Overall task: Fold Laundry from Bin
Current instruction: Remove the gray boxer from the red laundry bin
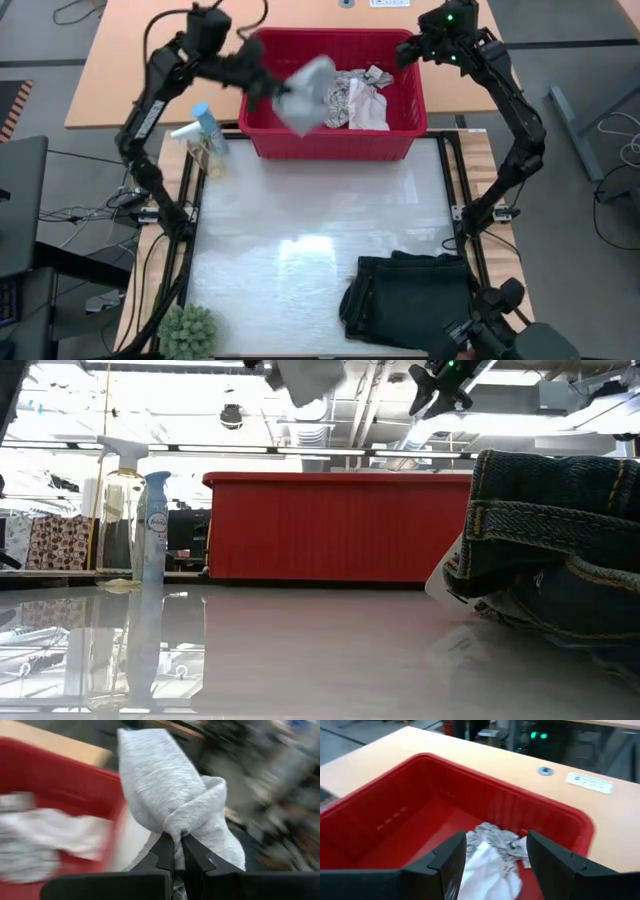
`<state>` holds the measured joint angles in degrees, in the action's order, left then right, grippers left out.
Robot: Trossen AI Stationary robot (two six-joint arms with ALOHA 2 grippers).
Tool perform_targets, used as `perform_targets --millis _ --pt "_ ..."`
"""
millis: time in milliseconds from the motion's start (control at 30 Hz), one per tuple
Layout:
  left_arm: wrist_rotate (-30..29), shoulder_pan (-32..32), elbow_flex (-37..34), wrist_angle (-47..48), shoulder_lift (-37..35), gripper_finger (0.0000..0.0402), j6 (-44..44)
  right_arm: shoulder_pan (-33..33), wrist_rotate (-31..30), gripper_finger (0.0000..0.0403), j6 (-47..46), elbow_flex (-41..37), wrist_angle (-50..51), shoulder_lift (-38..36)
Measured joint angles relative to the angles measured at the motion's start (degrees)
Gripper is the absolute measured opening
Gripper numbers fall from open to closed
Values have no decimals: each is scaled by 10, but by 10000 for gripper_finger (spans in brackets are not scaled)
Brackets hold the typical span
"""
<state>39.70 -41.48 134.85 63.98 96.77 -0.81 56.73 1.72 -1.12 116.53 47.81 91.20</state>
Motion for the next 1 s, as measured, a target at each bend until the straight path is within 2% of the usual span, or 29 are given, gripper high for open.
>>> perform_targets --millis 67,133,233,333,400,500,733,833,1000 --pt "21 21 1 57 -15 0 -29 -6 11 232 -9 0 3 0" --pt "16 46 1 124 -21 0 -58 -14 22 232 -33 0 12 0" --pt "-29 93 -1 221 -20 0 -87 -32 50 232 -68 0 24 0" --pt "-88 150 -27 262 -22 0 -93 -58 74 232 -79 0 34 0" --pt "-114 189 -55 259 -21 0 -93 -79 79 232 -79 0 40 0" --pt "-120 242 -112 243 -20 0 -100 -111 79 232 -81 0 55 0" --pt "-141 335 -301 147 -19 5 -103 -177 79 232 -78 0 108 0" --pt "-128 364 -373 117 -20 33 -131 -195 79 232 -56 0 155 0" --pt "-126 395 -460 53 -20 117 -129 -214 75 232 -10 0 236 0"
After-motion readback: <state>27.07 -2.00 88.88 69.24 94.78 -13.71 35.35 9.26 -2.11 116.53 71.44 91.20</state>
